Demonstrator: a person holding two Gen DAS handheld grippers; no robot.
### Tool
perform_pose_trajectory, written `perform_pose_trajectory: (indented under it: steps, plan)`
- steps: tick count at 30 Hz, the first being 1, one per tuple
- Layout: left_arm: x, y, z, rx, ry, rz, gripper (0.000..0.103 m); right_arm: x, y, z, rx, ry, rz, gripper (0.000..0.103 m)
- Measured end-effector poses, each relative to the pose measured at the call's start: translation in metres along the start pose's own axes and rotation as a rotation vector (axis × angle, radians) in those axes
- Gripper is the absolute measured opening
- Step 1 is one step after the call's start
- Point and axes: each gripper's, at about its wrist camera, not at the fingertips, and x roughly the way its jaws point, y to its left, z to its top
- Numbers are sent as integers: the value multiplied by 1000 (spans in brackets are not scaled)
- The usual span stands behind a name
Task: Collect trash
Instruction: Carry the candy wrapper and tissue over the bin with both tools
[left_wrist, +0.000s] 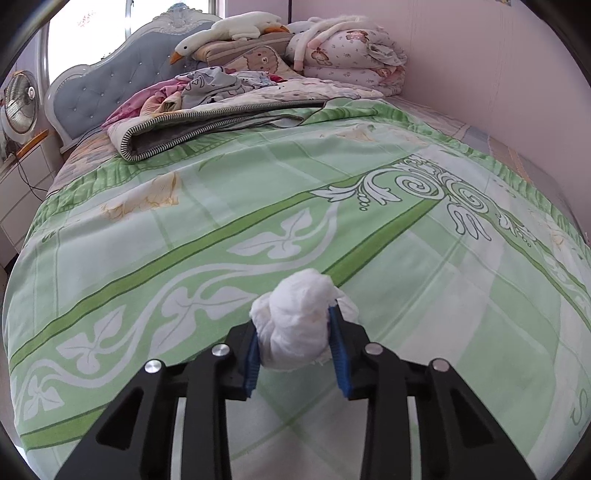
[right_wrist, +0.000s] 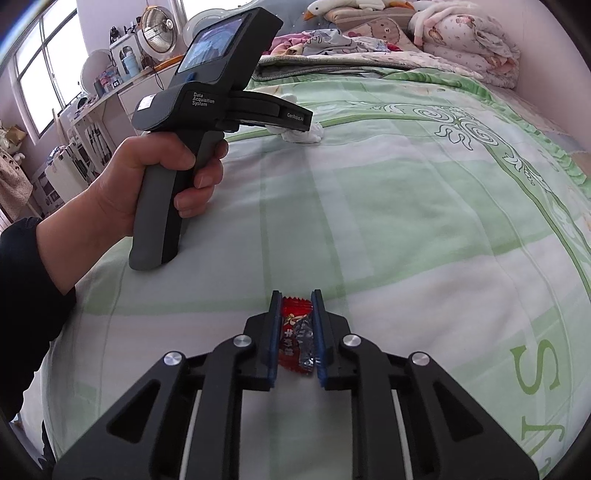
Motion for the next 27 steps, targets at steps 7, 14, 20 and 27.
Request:
perform_pose_trajectory:
  steps: [7, 14, 20, 27]
  plan:
    - [-38, 21, -4, -100, -38, -61, 29, -19, -2, 0, 23, -16, 47, 15]
    - [-107, 32, -35, -115, -72, -118, 29, -65, 12, -11, -10, -65, 99, 15]
    - [-166, 36, -71, -77, -87, -100, 29, -96, 28, -29, -26, -63, 146, 15]
    - [-218, 38, -127, -83, -87, -84, 29, -133, 42, -56, -48, -78, 160, 15]
